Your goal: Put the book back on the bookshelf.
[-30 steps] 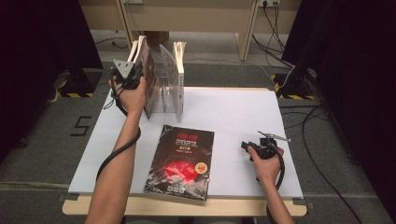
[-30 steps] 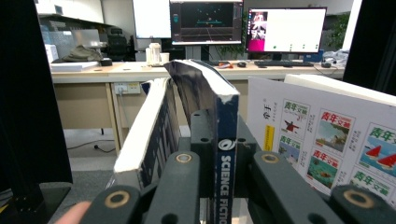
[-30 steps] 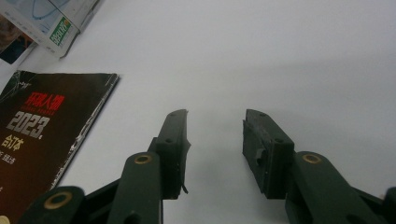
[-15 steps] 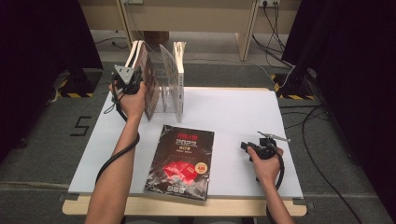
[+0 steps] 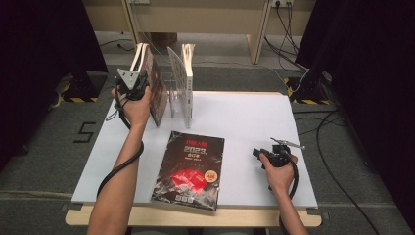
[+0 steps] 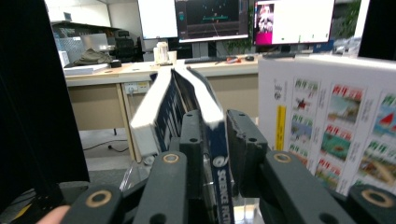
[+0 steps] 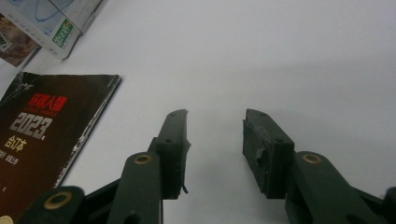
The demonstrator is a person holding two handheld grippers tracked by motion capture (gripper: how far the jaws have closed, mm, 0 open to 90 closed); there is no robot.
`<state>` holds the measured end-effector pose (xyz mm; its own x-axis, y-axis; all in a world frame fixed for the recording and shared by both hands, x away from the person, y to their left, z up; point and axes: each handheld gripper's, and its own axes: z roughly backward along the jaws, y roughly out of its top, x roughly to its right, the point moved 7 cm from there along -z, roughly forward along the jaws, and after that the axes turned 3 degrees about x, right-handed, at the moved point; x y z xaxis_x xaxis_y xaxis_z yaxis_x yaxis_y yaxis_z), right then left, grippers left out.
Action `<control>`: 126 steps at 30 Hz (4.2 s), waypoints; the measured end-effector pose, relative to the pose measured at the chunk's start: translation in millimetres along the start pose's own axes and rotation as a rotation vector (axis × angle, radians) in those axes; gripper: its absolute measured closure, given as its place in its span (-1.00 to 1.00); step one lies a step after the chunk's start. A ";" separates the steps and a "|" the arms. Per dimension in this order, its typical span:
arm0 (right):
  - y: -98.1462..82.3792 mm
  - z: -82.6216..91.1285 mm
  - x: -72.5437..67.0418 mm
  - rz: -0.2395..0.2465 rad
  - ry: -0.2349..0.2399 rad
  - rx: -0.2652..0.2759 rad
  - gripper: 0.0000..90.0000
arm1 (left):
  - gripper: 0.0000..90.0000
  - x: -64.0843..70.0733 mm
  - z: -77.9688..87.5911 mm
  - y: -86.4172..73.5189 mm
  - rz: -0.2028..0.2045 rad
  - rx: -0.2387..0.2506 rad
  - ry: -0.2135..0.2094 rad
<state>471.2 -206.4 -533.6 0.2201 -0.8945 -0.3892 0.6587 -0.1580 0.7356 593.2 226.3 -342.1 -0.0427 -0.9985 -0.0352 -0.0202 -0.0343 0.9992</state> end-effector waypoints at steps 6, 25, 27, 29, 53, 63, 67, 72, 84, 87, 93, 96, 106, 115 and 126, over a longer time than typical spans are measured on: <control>0.2 0.0 -1.9 0.001 0.001 0.002 0.34 | 0.68 -2.8 12.8 7.5 0.011 0.016 -0.009; 0.8 0.4 -2.4 0.011 0.001 0.001 0.34 | 0.60 -3.4 38.9 0.7 0.030 0.029 -0.003; 0.8 0.3 -3.1 0.009 0.005 0.000 0.34 | 0.54 -4.6 40.9 -2.8 0.047 0.029 0.008; 0.7 0.5 -3.5 0.008 0.006 -0.001 0.34 | 0.45 -7.9 41.9 -6.1 0.076 0.026 0.039; 0.7 0.9 -7.3 0.013 0.004 -0.002 0.33 | 0.20 -17.0 43.3 -30.3 0.194 -0.111 -0.012; 3.4 3.5 -12.0 0.015 0.006 0.002 0.34 | 0.10 -21.8 51.5 -45.2 0.217 -0.226 -0.054; 4.0 3.6 -11.9 0.012 0.007 0.003 0.34 | 0.08 -21.3 54.8 -51.1 0.210 -0.254 -0.068; 4.3 3.1 -11.0 0.022 0.003 -0.002 0.33 | 0.06 -21.5 59.7 -58.9 0.228 -0.287 -0.085; 3.7 0.7 -17.6 0.012 0.005 -0.034 0.34 | 0.03 -17.6 76.7 -85.8 0.222 -0.410 -0.150; 3.6 -1.4 -20.3 0.026 0.002 -0.050 0.36 | 0.08 -13.4 81.5 -93.7 0.212 -0.453 -0.187; 5.6 -6.2 -29.3 0.054 -0.002 -0.081 0.45 | 0.19 -1.2 93.3 -114.9 0.206 -0.559 -0.274; 7.8 -9.2 -35.8 0.060 -0.008 -0.090 0.48 | 0.29 4.3 99.3 -127.5 0.210 -0.593 -0.323; 11.1 -28.4 -57.5 0.073 -0.021 -0.169 0.59 | 0.43 28.4 125.7 -160.5 0.236 -0.695 -0.433; 8.8 -48.7 -72.5 0.094 -0.027 -0.231 0.76 | 0.68 35.4 132.2 -174.1 0.233 -0.738 -0.462; 11.8 -62.6 -87.4 0.099 -0.014 -0.240 0.68 | 0.63 39.8 136.5 -173.0 0.296 -0.741 -0.483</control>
<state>504.8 -103.9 -525.6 0.2834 -0.9067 -0.3125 0.7867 0.0334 0.6165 458.7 198.4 -518.9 -0.3584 -0.8503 0.3854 0.6934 0.0339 0.7197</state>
